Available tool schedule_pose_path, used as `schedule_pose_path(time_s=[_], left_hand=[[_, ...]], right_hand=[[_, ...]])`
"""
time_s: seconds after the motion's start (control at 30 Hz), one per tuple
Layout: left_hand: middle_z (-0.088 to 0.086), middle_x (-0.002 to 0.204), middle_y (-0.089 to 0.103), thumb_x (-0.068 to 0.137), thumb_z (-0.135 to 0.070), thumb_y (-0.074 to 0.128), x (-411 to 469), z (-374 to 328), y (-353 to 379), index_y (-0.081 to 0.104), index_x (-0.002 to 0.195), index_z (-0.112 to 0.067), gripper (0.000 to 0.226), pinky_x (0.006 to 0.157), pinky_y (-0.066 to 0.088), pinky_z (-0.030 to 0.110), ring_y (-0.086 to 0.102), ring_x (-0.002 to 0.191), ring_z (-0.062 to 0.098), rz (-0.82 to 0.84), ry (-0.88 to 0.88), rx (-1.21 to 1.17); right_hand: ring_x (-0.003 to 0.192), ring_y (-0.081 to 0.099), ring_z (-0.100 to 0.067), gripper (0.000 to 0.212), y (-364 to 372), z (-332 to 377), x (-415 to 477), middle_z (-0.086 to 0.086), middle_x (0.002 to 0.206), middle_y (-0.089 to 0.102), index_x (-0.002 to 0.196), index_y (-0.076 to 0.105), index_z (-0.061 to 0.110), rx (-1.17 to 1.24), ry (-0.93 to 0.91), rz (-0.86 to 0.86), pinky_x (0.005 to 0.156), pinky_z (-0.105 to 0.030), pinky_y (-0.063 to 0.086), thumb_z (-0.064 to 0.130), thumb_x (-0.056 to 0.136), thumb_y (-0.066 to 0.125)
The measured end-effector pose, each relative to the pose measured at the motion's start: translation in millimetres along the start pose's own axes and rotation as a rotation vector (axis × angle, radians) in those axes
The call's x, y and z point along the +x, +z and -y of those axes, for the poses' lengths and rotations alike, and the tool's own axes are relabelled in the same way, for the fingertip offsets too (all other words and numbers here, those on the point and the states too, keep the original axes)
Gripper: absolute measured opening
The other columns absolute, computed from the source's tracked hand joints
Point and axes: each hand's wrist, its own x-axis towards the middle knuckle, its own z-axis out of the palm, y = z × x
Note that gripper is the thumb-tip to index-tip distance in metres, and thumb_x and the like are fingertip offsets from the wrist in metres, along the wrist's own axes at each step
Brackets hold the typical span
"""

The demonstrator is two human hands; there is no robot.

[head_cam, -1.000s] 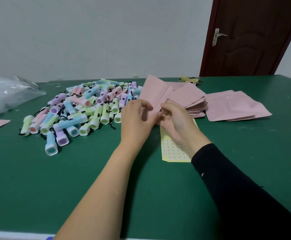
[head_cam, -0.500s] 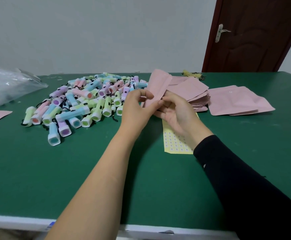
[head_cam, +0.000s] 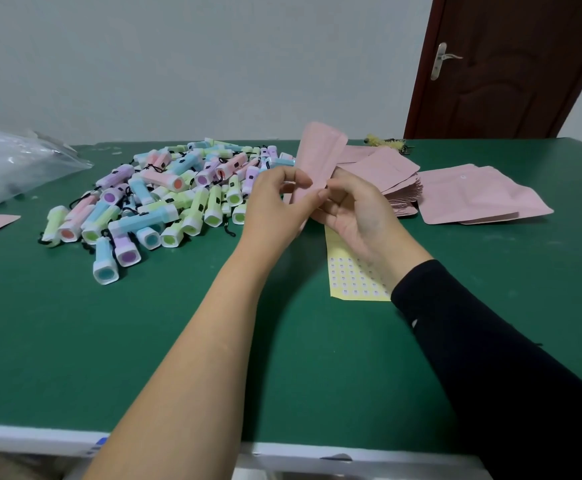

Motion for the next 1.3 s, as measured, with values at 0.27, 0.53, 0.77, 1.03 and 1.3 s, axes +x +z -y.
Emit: schedule_pose_path(time_s=[0.27,0.53,0.77,1.03,1.3], left_hand=[[0.003,0.103,0.067,0.091,-0.02,0.069,0.7,-0.9,1.2,0.064,0.093,-0.016,0.006,0.09,0.052,0.033,0.063,0.099,0.014,-0.009,0.048,0.0],[-0.006,0.093,0.062,0.094,-0.016,0.063,-0.2,-1.2,2.9,0.066,0.09,-0.018,0.005,0.086,0.053,0.044,0.062,0.094,0.019,-0.085,0.166,0.087],[-0.017,0.079,0.065,0.097,-0.015,0.058,-2.5,-1.8,7.1,0.062,0.091,-0.022,0.01,0.067,0.051,0.022,0.062,0.076,0.002,-0.114,0.196,0.072],[-0.016,0.08,0.067,0.092,-0.01,0.06,-12.1,-15.0,11.9,0.055,0.089,-0.027,0.018,0.072,0.047,0.011,0.064,0.077,-0.006,-0.207,0.166,-0.131],[-0.013,0.055,0.054,0.09,-0.008,0.058,-4.7,-9.6,12.7,0.059,0.077,-0.011,0.013,0.055,0.038,0.017,0.046,0.052,0.003,-0.196,-0.033,-0.146]], right_hand=[[0.095,0.065,-0.03,0.024,0.1,3.2,-1.0,-0.008,0.088,0.072,0.095,0.067,0.009,-0.064,-0.015,-0.041,0.097,-0.046,0.051,0.003,0.093,0.044],[0.094,0.067,-0.022,0.023,4.2,6.6,-5.3,-0.009,0.099,0.072,0.099,0.071,0.014,-0.168,-0.055,-0.007,0.088,-0.034,0.057,0.001,0.092,0.053],[0.08,0.07,-0.023,0.02,17.8,4.8,-11.9,-0.006,0.085,0.074,0.099,0.069,0.006,-0.693,-0.333,-0.229,0.075,-0.041,0.059,0.005,0.095,0.05],[0.11,0.063,-0.03,0.047,24.1,1.2,-17.9,-0.015,0.121,0.067,0.136,0.053,0.005,-1.339,-0.841,-0.227,0.089,-0.031,0.044,-0.002,0.09,0.045],[0.102,0.063,-0.034,0.045,20.4,-2.2,-15.6,-0.012,0.116,0.07,0.138,0.053,0.013,-1.434,-0.701,-0.181,0.084,-0.039,0.044,0.003,0.095,0.047]])
